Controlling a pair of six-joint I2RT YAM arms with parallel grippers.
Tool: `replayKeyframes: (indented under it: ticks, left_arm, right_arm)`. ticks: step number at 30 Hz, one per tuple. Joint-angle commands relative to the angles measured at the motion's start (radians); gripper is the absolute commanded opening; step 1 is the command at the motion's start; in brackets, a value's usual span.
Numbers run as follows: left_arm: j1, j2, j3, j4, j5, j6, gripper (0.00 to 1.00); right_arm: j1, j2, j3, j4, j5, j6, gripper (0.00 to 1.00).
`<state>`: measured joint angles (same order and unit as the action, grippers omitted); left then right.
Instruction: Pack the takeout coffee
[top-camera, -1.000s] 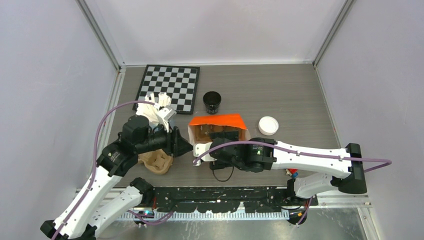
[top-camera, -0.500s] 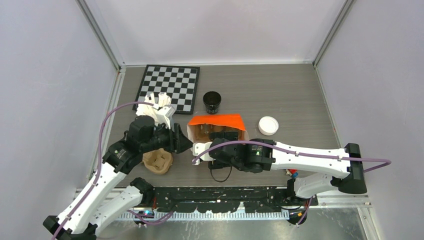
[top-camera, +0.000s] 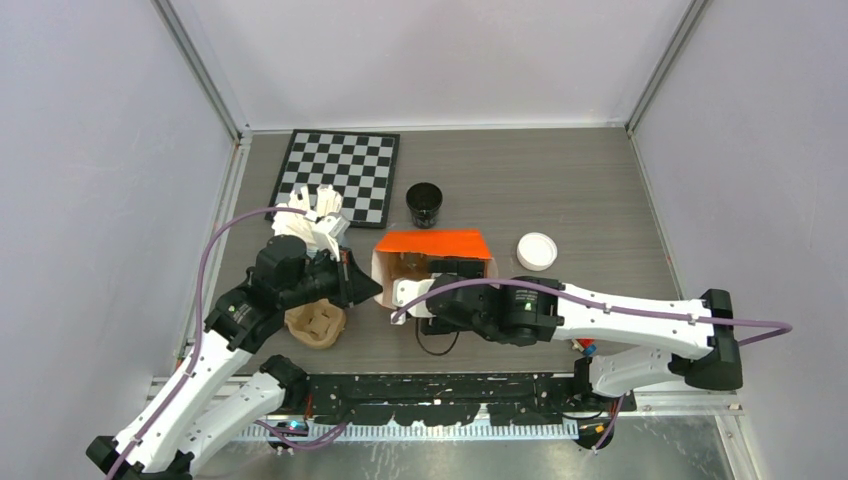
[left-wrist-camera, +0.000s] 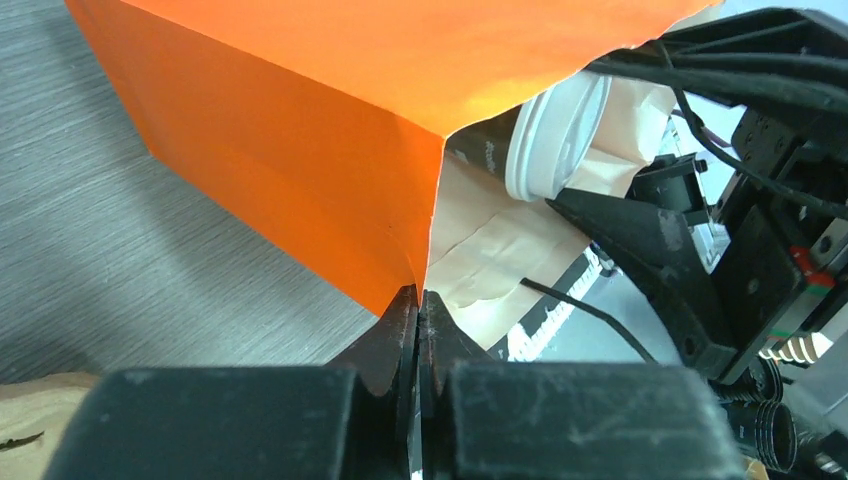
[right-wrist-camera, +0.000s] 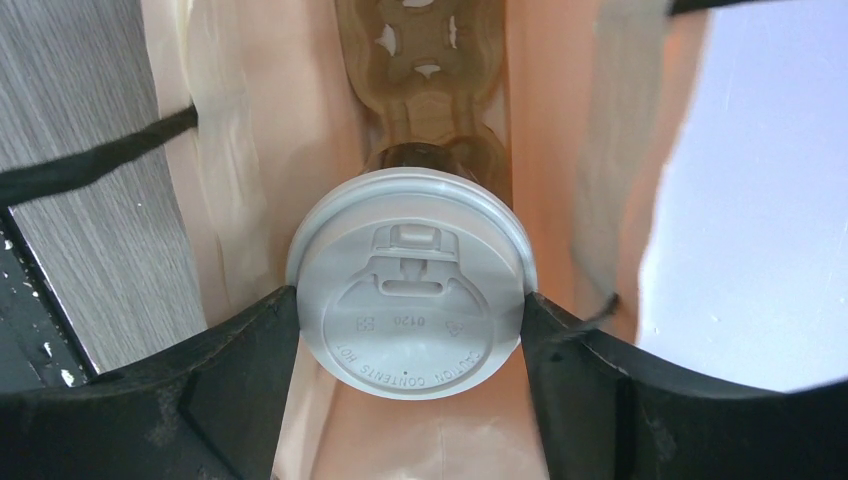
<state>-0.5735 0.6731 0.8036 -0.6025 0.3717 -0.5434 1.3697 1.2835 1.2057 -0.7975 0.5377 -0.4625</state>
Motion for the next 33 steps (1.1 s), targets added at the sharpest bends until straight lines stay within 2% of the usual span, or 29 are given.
replayKeyframes:
  ticks: [1,13,21,33]
  left_arm:
    - [0.005,-0.014,-0.001,0.063,0.044,0.007,0.00]
    - [0.005,-0.016,0.011,0.058,0.066,0.013,0.00]
    - [0.005,-0.007,0.003,0.099,0.104,-0.015,0.00]
    - [0.005,-0.007,-0.007,0.141,0.131,-0.026,0.00]
  right_arm:
    - [0.001,-0.071,0.031,-0.016,0.038,0.041,0.74]
    - [0.002,-0.107,0.002,-0.015,0.066,0.099,0.74]
    - [0.001,-0.113,-0.047,-0.005,0.027,-0.026,0.73]
    - [0.000,-0.086,-0.108,0.052,0.017,-0.032,0.74]
